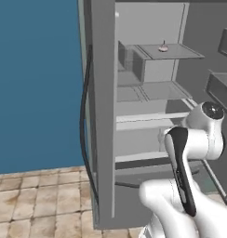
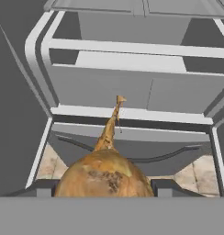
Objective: Grab the garlic and onion from the fridge, place them in the blender, close the lid, and turn on the blender to create a marinade.
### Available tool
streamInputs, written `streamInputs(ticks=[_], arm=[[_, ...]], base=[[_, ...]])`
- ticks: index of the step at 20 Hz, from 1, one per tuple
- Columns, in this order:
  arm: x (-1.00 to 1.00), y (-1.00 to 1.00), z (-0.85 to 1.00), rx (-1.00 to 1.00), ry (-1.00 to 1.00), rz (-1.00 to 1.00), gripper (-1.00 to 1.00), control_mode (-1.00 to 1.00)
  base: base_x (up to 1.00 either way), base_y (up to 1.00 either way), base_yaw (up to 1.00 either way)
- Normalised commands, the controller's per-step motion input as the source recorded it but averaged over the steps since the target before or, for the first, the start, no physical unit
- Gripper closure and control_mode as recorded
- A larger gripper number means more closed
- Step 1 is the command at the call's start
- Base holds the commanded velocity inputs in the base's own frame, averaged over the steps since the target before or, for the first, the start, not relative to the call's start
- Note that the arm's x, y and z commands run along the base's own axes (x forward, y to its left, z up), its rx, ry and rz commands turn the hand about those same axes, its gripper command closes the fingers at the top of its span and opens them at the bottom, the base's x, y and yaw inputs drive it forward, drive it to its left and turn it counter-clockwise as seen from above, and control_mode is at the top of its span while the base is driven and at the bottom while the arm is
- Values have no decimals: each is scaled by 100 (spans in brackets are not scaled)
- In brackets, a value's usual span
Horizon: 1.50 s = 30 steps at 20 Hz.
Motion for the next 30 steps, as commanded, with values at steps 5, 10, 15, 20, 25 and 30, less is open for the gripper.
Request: streamInputs(ticks=[5,10,15,20,25,30], arm=[[0,0,0,0,0,0,100,100],[0,0,0,0,0,0,100,100],[0,0,0,0,0,0,100,100],[0,0,0,0,0,0,100,100],[0,0,0,0,0,0,100,100],[0,0,0,0,0,0,100,100]], base=[[-100,-23,34],[-100,-4,47],[-93,-47,33],[-90,-11,-8],[-75,3,-59],[-96,15,-55]])
